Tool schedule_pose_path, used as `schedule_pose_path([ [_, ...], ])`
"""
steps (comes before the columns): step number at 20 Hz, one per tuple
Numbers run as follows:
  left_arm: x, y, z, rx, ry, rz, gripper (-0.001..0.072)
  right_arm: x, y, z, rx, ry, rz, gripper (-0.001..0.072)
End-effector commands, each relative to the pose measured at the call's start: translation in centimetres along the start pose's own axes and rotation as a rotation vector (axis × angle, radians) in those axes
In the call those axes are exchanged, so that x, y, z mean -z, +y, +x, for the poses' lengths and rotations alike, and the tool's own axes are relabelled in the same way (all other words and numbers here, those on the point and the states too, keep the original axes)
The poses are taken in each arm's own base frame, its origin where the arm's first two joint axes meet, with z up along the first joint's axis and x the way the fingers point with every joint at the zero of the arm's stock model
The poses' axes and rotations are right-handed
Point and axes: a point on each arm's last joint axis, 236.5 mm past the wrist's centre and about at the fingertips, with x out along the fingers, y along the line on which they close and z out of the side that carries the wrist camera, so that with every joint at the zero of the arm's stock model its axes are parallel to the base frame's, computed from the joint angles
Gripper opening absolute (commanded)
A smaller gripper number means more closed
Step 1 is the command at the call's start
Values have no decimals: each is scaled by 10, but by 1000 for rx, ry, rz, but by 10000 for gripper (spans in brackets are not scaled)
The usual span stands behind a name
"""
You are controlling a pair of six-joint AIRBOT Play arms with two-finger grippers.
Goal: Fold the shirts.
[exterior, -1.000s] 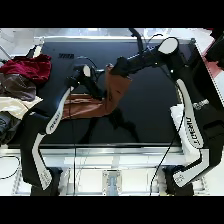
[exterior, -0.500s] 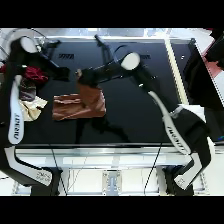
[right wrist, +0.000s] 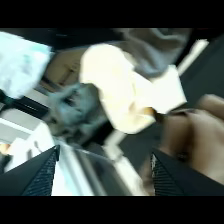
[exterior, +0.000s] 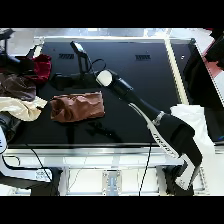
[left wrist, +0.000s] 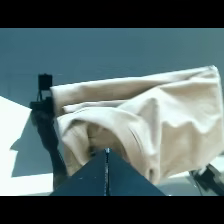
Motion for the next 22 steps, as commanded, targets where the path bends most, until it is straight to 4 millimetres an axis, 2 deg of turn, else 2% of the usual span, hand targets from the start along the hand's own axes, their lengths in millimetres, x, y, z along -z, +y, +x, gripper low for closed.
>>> schedule_pose_path([
  [1, 1, 26, -24, -37, -46, -52, 12, 4, -64, -51, 170, 155, -57, 613],
  [4, 1, 28, -28, -42, -54, -57, 11, 18, -170, -120, 441, 290, 72, 613],
  [5, 1, 28, -27, -42, -54, -56, 12, 24, -196, -134, 487, 301, 136, 614],
  [7, 1, 27, -27, -41, -53, -55, 12, 47, -243, -151, 545, 321, 278, 614],
  [9, 1, 27, -27, -41, -53, -54, 12, 76, -270, -150, 545, 354, 395, 615],
  [11, 1, 27, -27, -41, -54, -54, 11, 109, -280, -135, 481, 400, 527, 614],
  [13, -1, 27, -27, -39, -62, -54, 12, 126, -277, -111, 369, 422, 612, 615],
  [16, -1, 27, -27, -40, -62, -54, 12, 133, -273, -78, 219, 386, 702, 614],
  [19, -1, 27, -27, -40, -62, -54, 12, 150, -279, -58, 210, 393, 733, 614],
  [22, -1, 26, -27, -38, -62, -54, 12, 166, -271, -37, 201, 416, 702, 605],
])
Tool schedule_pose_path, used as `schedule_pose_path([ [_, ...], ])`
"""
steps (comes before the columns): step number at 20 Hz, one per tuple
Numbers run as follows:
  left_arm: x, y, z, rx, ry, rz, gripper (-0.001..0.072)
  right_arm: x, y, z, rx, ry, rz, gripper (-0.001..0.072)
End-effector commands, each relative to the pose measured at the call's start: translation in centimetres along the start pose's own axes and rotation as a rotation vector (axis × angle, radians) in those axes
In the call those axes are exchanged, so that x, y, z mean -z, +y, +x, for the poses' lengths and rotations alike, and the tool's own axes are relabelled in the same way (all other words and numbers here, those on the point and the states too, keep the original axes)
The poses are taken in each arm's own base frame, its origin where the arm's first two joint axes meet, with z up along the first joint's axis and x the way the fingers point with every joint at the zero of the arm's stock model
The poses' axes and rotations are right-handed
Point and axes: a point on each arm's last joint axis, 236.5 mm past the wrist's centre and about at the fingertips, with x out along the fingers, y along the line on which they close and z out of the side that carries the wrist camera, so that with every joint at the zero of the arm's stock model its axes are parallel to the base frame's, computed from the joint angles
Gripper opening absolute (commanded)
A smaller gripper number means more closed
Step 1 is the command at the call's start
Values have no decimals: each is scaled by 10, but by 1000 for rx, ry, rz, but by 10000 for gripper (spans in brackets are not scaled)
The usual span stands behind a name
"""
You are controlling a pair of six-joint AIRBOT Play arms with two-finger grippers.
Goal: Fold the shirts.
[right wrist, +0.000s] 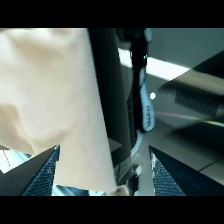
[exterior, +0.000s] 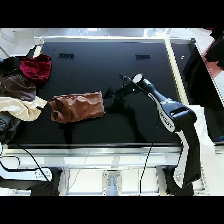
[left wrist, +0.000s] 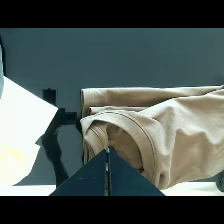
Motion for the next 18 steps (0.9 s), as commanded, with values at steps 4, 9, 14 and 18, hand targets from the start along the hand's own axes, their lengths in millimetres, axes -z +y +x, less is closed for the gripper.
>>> schedule_pose_path([
  [4, -2, -11, -1, 47, -11, 6, 12, 16, 33, 54, -101, 42, -25, 544],
  [9, -3, -15, -1, 65, -15, 15, 12, 11, 70, 61, -151, 19, -98, 58],
  [14, -3, -15, -1, 65, -14, 15, 12, -11, 108, -17, -189, -18, -219, 16],
  [18, -1, -16, -1, 67, -4, 14, 12, -40, 79, -161, 21, -187, -255, 15],
])
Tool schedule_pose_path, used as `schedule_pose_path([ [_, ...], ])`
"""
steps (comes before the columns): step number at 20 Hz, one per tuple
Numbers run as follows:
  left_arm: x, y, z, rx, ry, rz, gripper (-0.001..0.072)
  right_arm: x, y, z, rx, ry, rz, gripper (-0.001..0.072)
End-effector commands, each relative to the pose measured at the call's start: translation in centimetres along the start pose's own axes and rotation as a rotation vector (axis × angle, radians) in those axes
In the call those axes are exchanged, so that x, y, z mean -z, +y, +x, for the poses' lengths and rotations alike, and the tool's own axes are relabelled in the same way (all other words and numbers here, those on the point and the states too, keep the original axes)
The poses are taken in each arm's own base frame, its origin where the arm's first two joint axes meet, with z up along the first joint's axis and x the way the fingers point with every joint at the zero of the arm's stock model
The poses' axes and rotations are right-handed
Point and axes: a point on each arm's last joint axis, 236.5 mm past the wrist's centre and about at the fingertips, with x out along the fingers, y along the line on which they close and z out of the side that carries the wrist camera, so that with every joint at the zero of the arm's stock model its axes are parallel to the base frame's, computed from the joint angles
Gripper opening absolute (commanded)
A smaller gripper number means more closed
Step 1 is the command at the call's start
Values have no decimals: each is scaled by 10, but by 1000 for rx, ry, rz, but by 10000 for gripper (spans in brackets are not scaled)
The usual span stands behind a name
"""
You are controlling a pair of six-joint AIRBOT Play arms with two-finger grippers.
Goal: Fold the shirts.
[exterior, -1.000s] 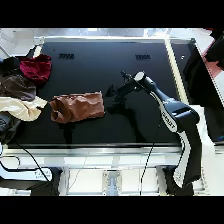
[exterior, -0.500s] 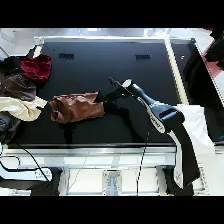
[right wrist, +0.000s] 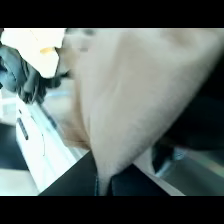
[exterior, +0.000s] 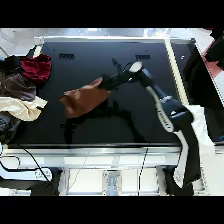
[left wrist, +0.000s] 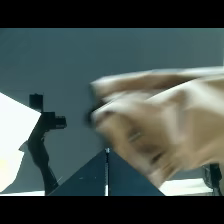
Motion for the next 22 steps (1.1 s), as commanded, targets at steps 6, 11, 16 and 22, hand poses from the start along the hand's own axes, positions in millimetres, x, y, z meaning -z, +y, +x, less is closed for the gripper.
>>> schedule_pose_path([
  [6, 0, -11, -1, 47, -2, -16, 13, 6, -81, -300, 506, -229, 131, 15],
  [11, -3, -23, -1, 99, -11, -41, 12, 64, -131, -427, 741, -307, 312, 14],
  [16, -3, -27, -2, 116, -12, -50, 12, 137, -164, -507, 799, -345, 507, 14],
  [22, -3, -38, 1, 128, -3, -47, 12, 247, -182, -554, 833, -431, 768, 15],
])
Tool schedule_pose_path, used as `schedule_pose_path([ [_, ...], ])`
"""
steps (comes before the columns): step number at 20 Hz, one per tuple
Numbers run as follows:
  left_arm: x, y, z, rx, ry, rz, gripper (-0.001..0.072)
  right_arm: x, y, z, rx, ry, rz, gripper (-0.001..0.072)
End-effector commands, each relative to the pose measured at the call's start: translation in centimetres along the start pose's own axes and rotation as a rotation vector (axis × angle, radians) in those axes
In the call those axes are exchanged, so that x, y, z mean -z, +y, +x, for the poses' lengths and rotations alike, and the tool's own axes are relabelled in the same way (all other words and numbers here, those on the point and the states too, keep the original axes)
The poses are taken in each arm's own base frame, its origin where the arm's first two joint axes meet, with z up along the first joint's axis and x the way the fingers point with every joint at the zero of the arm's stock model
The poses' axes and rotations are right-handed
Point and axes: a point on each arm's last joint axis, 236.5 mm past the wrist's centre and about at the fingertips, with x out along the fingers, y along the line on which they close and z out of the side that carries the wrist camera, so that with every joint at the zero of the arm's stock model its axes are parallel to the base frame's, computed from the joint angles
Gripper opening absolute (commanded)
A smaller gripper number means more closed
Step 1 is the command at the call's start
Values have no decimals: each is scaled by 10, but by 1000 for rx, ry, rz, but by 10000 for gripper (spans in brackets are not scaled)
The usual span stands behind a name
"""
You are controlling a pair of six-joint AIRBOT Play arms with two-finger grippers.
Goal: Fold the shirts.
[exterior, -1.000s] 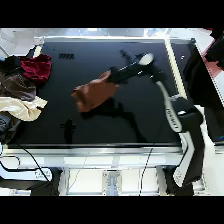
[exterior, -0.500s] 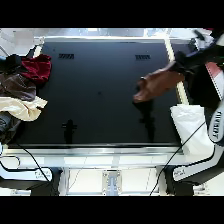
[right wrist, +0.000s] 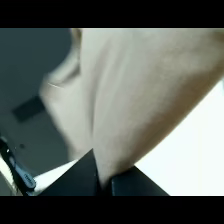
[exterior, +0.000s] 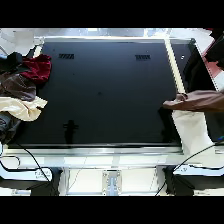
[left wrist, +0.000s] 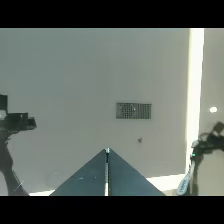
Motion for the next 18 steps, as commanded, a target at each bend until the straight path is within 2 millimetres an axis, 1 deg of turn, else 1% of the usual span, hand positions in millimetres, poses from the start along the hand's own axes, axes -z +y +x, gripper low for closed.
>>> schedule_pose_path([
  [1, 1, -9, 3, 11, 6, 10, 12, 45, -59, -8, 37, 35, 171, 14],
  [3, 1, -15, 5, 17, 11, 22, 12, 71, -75, -4, 43, 42, 240, 15],
  [5, 1, -17, 7, 20, 11, 28, 12, 98, -86, 9, 44, 58, 297, 15],
  [6, 1, -19, 7, 21, 11, 31, 12, 109, -87, 17, 39, 77, 316, 15],
  [8, 1, -19, 7, 22, 11, 31, 12, 133, -82, 36, 17, 146, 303, 17],
  [9, 1, -19, 7, 22, 12, 31, 12, 144, -79, 45, 8, 179, 302, 39],
  [10, 1, -19, 7, 22, 12, 31, 12, 152, -78, 51, 2, 202, 304, 141],
  [11, 1, -19, 7, 21, 12, 31, 12, 158, -76, 51, -2, 217, 304, 242],
  [12, 1, -19, 7, 22, 12, 31, 12, 159, -74, 48, -1, 213, 301, 299],
  [13, 1, -19, 7, 22, 12, 31, 12, 156, -71, 39, 0, 195, 293, 341],
  [14, 1, -19, 7, 22, 12, 31, 13, 149, -68, 26, 4, 154, 289, 342],
  [16, 1, -19, 7, 22, 13, 31, 12, 119, -52, -12, -18, 12, 243, 342],
  [17, 1, -19, 7, 22, 13, 31, 13, 97, -37, -37, -53, -94, 212, 341],
  [18, 1, -19, 7, 22, 13, 31, 12, 76, -13, -63, -121, -206, 159, 340],
])
